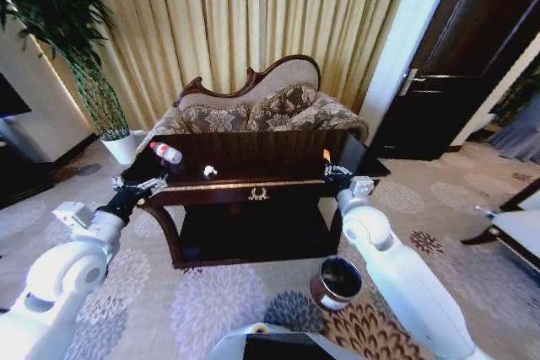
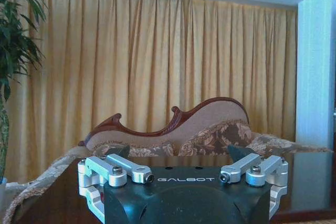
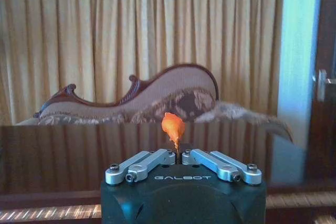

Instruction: Move to the front of the table and place the trash on the table into the trash bin.

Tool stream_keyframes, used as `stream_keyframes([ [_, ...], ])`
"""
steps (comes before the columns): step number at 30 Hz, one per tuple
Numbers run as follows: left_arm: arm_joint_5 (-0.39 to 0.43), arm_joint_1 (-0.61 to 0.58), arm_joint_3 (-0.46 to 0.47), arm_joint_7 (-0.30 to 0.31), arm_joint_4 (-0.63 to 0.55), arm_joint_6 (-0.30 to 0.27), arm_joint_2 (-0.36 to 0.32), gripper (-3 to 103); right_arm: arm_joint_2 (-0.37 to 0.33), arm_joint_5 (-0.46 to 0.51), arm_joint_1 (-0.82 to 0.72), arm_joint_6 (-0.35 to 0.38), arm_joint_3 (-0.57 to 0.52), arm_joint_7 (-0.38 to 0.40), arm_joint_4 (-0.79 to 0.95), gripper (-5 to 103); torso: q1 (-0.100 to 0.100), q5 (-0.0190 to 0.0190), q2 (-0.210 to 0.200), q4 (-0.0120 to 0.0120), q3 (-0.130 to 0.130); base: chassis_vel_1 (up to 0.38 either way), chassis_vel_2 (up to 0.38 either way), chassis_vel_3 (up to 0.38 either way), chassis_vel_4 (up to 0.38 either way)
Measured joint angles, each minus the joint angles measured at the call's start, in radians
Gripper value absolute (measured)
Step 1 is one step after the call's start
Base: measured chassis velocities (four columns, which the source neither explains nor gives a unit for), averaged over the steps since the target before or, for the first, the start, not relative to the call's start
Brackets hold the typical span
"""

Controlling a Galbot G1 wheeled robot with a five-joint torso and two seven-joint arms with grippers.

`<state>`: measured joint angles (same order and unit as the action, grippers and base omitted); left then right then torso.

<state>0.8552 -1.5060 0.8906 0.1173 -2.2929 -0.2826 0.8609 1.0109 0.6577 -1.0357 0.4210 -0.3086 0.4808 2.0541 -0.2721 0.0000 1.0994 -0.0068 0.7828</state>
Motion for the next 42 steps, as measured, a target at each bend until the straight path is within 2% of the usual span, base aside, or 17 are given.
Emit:
stream_keyframes([
  [6,0.000,-0.011,0.012,0.001,-0.012,0.000,0.005,100,0.020,-0.007,-0.084,0.050,-0.037,-0.018,-0.049,2,0.000,-0.0001,0.000,-0.0001,0.000,0.022,-0.036,-0.035,0.036],
  [9,0.000,-0.014,0.014,0.001,-0.017,0.001,0.009,100,0.038,-0.014,-0.127,0.071,-0.052,-0.057,-0.131,2,-0.002,-0.0001,-0.001,-0.0004,0.001,-0.028,0.036,0.030,-0.028],
  [11,0.001,-0.019,0.023,0.001,-0.021,0.001,0.011,100,0.063,-0.011,-0.150,0.094,-0.069,-0.077,-0.249,2,-0.002,0.0002,-0.001,-0.0005,0.001,-0.044,0.050,0.048,-0.050],
  [13,0.006,-0.021,0.036,0.000,-0.021,0.001,0.012,100,0.084,-0.009,-0.158,0.117,-0.082,-0.085,-0.339,2,-0.002,0.0004,-0.001,-0.0002,0.001,0.000,0.000,0.000,0.000],
  [17,0.012,-0.021,0.047,0.000,-0.019,0.001,0.011,100,0.102,-0.018,-0.161,0.135,-0.086,-0.093,-0.408,2,-0.001,0.0003,-0.001,-0.0003,0.000,0.000,0.000,0.000,0.000],
  [22,0.016,-0.011,0.045,-0.002,-0.016,0.003,0.013,100,0.142,-0.092,-0.137,0.160,-0.078,-0.085,-0.550,2,-0.001,0.0000,0.000,0.0000,0.000,0.000,0.000,0.000,0.000],
  [23,0.016,-0.008,0.042,-0.003,-0.016,0.005,0.015,100,0.156,-0.131,-0.124,0.146,-0.072,-0.081,-0.613,2,-0.001,-0.0002,0.000,0.0000,0.000,0.000,0.000,0.000,0.000],
  [28,0.016,-0.007,0.039,-0.004,-0.017,0.007,0.018,100,0.191,-0.208,-0.097,0.109,-0.071,-0.083,-0.737,1,-0.001,0.0002,-0.001,-0.0003,0.001,0.000,0.000,0.000,0.000],
  [31,0.019,0.001,0.040,-0.007,-0.013,0.010,0.010,100,0.228,-0.320,-0.059,0.037,-0.076,-0.096,-0.890,1,-0.001,0.0000,-0.001,-0.0001,0.000,0.000,0.000,0.000,0.000],
  [37,0.029,0.004,0.043,-0.007,-0.020,0.010,0.002,100,0.278,-0.416,-0.002,-0.033,-0.091,-0.082,-1.068,1,-0.001,0.0002,-0.001,-0.0002,0.001,0.000,0.000,0.000,0.000],
  [39,0.029,0.001,0.045,-0.007,-0.022,0.010,0.002,100,0.284,-0.432,0.007,-0.041,-0.095,-0.079,-1.088,-2,-0.001,0.0002,-0.001,-0.0002,0.001,0.000,0.000,0.000,0.000],
  [41,0.030,-0.008,0.051,-0.009,-0.025,0.011,0.001,100,0.286,-0.460,0.012,-0.049,-0.097,-0.086,-1.099,7,-0.001,0.0000,-0.001,-0.0001,0.001,0.000,0.000,0.000,0.000],
  [42,0.030,-0.008,0.051,-0.009,-0.025,0.011,0.001,100,0.286,-0.460,0.012,-0.049,-0.097,-0.086,-1.099,7,-0.001,0.0000,-0.001,-0.0001,0.001,0.000,0.000,0.000,0.000],
])
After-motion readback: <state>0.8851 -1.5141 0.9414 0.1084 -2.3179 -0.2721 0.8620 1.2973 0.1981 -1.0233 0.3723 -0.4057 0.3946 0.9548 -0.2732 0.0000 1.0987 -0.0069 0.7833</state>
